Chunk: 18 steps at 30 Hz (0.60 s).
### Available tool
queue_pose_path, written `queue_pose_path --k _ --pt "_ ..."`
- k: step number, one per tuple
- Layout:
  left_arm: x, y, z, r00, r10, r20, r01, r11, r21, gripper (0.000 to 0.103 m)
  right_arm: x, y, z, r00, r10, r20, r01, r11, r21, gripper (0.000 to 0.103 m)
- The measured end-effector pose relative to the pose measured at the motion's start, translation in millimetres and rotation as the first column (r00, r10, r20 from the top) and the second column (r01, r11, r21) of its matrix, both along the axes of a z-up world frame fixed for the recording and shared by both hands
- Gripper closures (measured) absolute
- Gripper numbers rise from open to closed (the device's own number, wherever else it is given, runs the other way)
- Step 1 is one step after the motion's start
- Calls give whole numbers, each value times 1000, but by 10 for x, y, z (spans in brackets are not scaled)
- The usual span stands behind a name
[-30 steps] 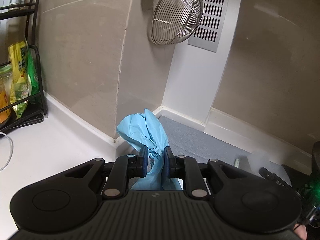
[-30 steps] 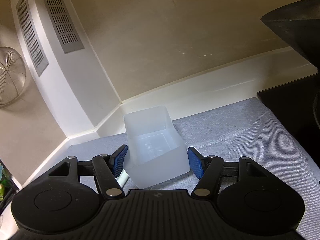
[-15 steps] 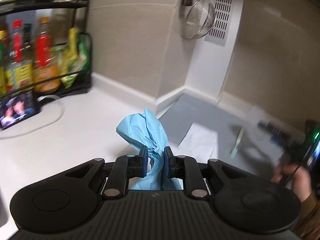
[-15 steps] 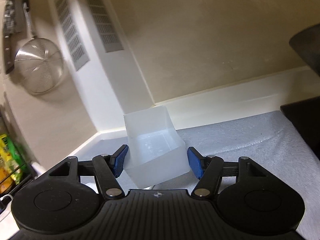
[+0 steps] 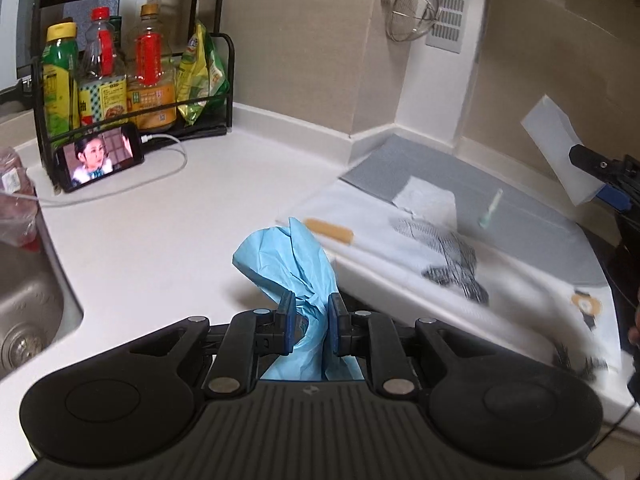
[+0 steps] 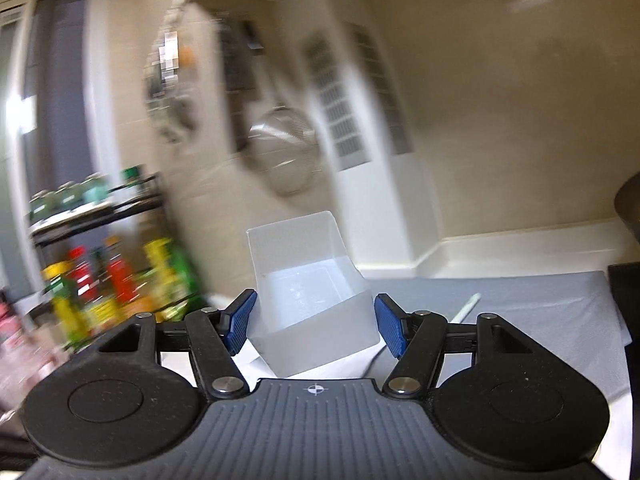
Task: Collect trash
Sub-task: 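Lift the glove and plastic box off the mat and carry them to the bin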
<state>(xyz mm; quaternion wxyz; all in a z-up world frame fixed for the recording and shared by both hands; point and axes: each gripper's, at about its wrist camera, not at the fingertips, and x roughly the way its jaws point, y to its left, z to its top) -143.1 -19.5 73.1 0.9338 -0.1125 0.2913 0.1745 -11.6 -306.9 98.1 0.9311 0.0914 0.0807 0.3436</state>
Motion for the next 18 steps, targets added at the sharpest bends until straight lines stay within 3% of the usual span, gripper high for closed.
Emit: queue_pose_path --k 9,18 --pt "-425 -346 -277 996 -79 -41 80 997 12 85 -926 -140 -426 994 64 -90 -77 986 -149 37" --pt "-628 -584 -695 986 -120 -117 122 993 3 85 -1319 -245 -978 962 31 -272 -104 960 -261 37"
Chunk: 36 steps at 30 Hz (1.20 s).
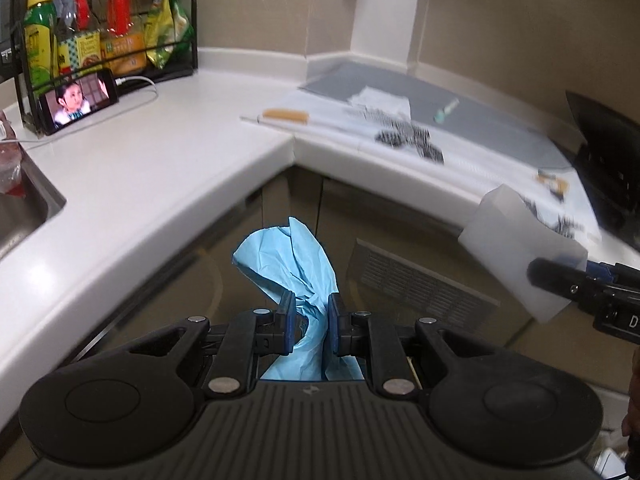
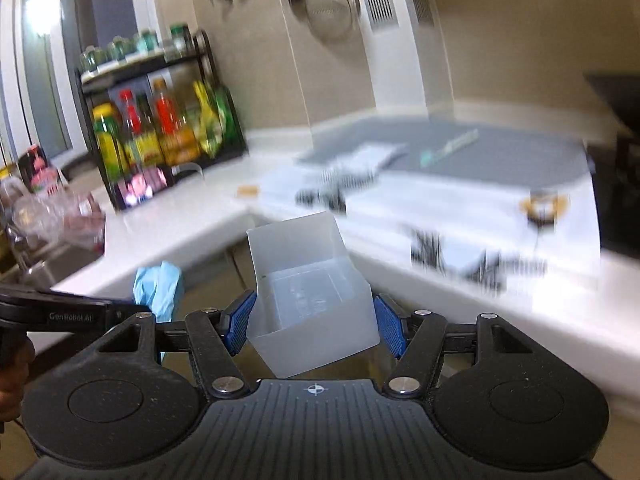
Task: Collect trash
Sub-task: 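Lift the glove and plastic box off the mat and carry them to the bin, then lower both held items into the bin and open both grippers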
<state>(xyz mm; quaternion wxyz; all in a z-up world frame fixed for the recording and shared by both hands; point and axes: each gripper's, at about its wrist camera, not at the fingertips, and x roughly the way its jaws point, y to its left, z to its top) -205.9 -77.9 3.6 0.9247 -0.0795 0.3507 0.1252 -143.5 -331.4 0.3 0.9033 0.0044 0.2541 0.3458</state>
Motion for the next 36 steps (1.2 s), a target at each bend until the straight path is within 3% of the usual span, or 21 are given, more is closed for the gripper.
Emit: queue_pose_path --k 7,23,28,36 --pt "-25 -133 -253 998 -20 -67 20 1000 -9 85 -163 87 -204 998 30 -51 -33 998 -52 37" --pt "88 -134 -345 993 -20 -114 16 999 -37 85 -150 200 -297 994 56 -90 -63 995 -75 37" --pt "231 -157 -497 984 -37 -172 33 999 -24 85 -109 264 -412 993 60 -99 -71 992 -109 37" --pt "438 -128 -821 961 -75 -268 57 996 -75 85 -6 337 -683 987 49 -154 -74 985 -158 37"
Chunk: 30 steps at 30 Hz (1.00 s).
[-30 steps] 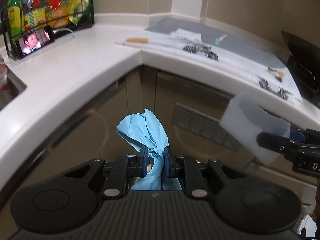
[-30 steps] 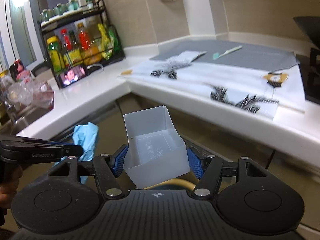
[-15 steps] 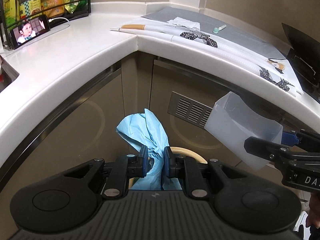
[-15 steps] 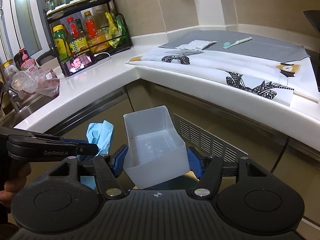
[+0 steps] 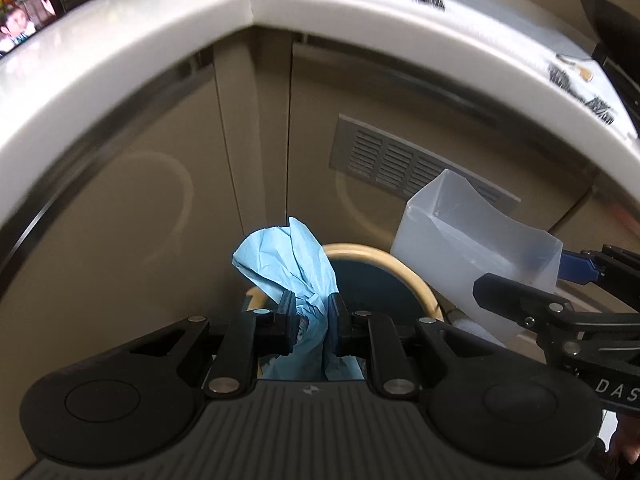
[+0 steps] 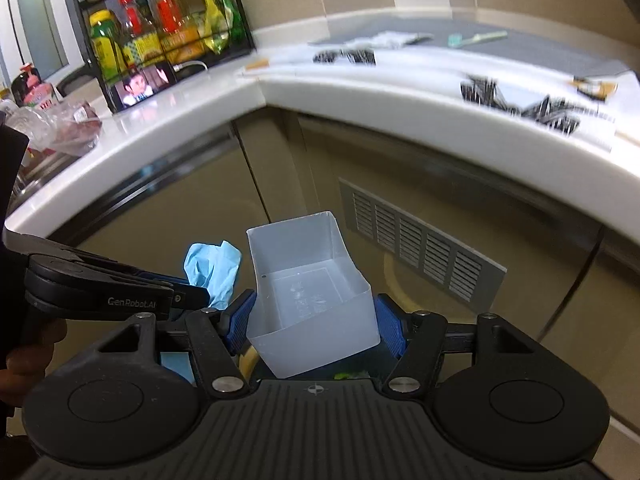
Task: Collect trash
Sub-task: 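Lower both held items into the bin and open both grippers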
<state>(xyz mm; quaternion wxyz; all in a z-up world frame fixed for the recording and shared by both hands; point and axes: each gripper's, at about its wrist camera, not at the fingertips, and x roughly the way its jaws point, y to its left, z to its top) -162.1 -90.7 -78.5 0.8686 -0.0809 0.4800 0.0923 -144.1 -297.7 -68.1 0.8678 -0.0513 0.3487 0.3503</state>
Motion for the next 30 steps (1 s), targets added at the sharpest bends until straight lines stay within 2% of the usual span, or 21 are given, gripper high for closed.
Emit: queue_pose_path --k 14,23,30 --pt "257 -7 -529 993 -36 -114 39 999 28 85 221 224 -472 999 3 -52 -9 992 -122 36" --pt "430 27 -912 977 -45 -210 44 999 -9 85 331 342 -699 996 9 -87 -26 982 -189 36" --pt "567 42 -1163 965 -55 -256 58 998 5 85 466 462 -883 996 11 -83 -31 968 -251 36"
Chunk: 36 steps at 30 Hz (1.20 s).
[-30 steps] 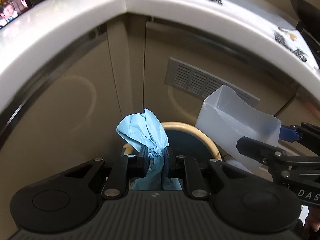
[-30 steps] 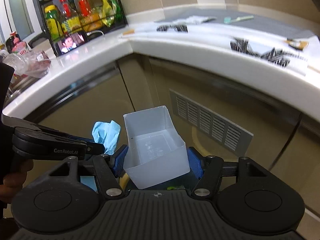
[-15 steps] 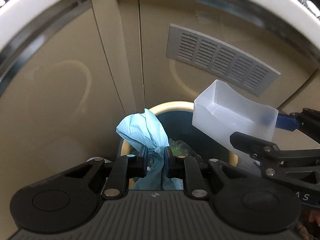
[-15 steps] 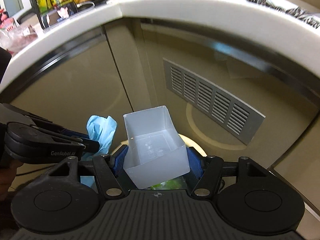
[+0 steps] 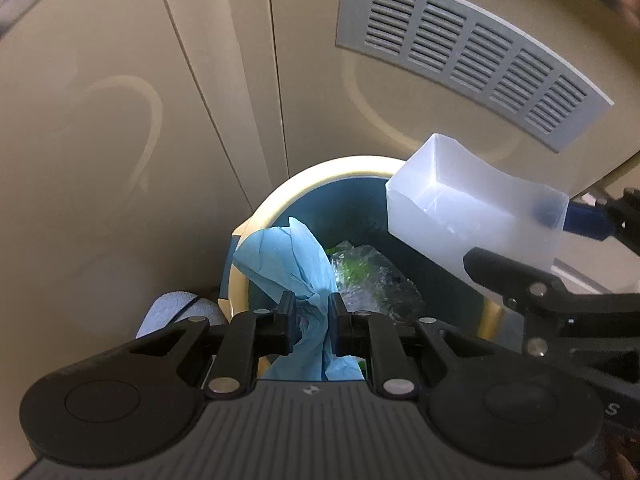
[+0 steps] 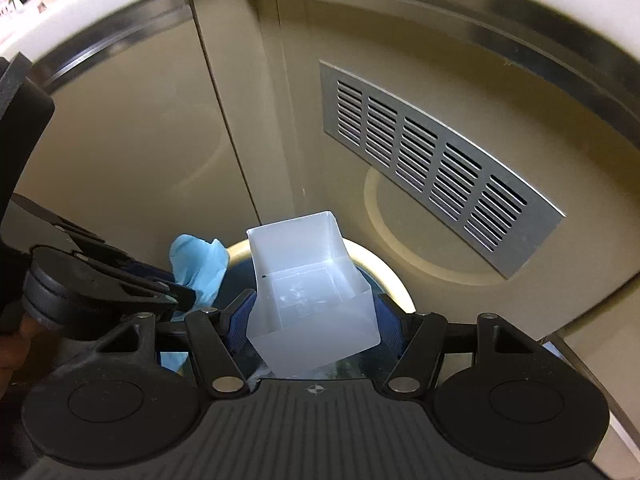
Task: Collect trash
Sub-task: 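Lower both held items into the bin and open both grippers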
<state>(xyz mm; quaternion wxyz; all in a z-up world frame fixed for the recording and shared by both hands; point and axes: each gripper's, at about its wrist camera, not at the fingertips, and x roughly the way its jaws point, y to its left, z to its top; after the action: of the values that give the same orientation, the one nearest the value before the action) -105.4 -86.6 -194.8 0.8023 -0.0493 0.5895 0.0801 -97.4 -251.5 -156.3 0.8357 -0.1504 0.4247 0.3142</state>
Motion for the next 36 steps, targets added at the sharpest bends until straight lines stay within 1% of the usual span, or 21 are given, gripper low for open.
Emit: queue_pose_path --k 5,14,20,26,28,36 --pt "118 -62 -181 1000 -5 -30 6 1000 7 85 103 94 -152 1000 4 -13 -5 999 -48 36" --pt "290 -57 -414 998 -7 -70 6 1000 -5 85 193 203 -384 999 11 -50 -16 995 -103 36" --pt "356 -63 -517 996 -9 -86 9 1000 -1 85 251 204 -485 997 -8 -76 -1 993 -121 36" --pt "385 -72 -627 995 2 -101 -2 1000 0 85 285 253 -564 996 -15 -83 4 990 -143 36" --pt "395 -70 -619 993 9 -115 -9 1000 1 85 317 304 -632 995 -22 -93 7 987 -158 36" --pt "449 -70 -774 987 16 -162 -13 1000 20 84 407 426 -858 993 -29 -113 3 975 -222 35"
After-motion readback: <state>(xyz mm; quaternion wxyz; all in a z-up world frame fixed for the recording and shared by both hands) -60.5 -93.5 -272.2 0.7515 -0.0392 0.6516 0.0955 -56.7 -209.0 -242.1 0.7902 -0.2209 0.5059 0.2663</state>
